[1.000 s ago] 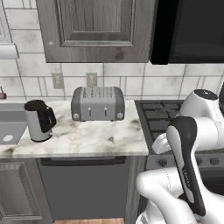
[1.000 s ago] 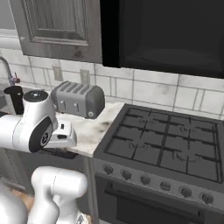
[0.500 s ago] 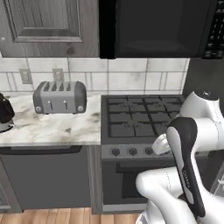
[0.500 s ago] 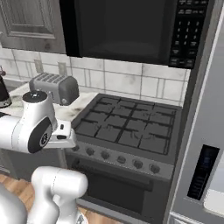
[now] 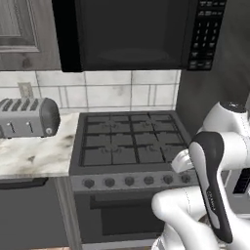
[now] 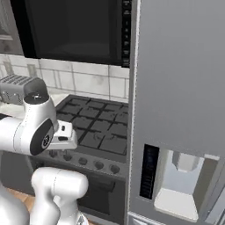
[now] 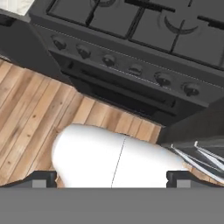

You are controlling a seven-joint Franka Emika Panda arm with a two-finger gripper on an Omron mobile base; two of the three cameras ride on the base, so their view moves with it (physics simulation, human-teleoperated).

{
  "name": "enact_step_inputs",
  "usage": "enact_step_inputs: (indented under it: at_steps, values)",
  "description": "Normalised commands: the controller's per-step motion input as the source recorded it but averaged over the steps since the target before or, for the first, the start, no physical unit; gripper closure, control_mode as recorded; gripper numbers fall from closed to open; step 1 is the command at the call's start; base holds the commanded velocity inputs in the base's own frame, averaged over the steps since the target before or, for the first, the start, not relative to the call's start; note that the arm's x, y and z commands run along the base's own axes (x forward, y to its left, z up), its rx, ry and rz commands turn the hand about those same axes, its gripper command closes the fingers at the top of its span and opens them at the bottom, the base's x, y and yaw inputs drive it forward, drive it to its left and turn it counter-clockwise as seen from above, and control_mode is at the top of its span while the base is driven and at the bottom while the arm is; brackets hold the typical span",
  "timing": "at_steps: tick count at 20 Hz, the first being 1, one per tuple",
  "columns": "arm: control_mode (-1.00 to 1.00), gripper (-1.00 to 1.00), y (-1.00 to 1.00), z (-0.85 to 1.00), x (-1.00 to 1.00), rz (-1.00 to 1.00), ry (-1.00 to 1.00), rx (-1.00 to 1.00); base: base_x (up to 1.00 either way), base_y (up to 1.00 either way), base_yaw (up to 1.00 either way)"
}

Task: Navigate to the stove.

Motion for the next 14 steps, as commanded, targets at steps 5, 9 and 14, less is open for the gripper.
enact_step_inputs:
  at_steps: [5, 9, 14]
  values:
    - [1.00, -1.00, 0.00, 0.00, 0.00, 0.00, 0.00, 0.00, 0.92, 0.03, -0.09]
    - [1.00, -1.00, 0.00, 0.00, 0.00, 0.00, 0.00, 0.00, 0.88, 0.22, -0.12]
    - [1.00, -1.00, 0.00, 0.00, 0.00, 0.00, 0.00, 0.00, 0.96, 0.20, -0.12]
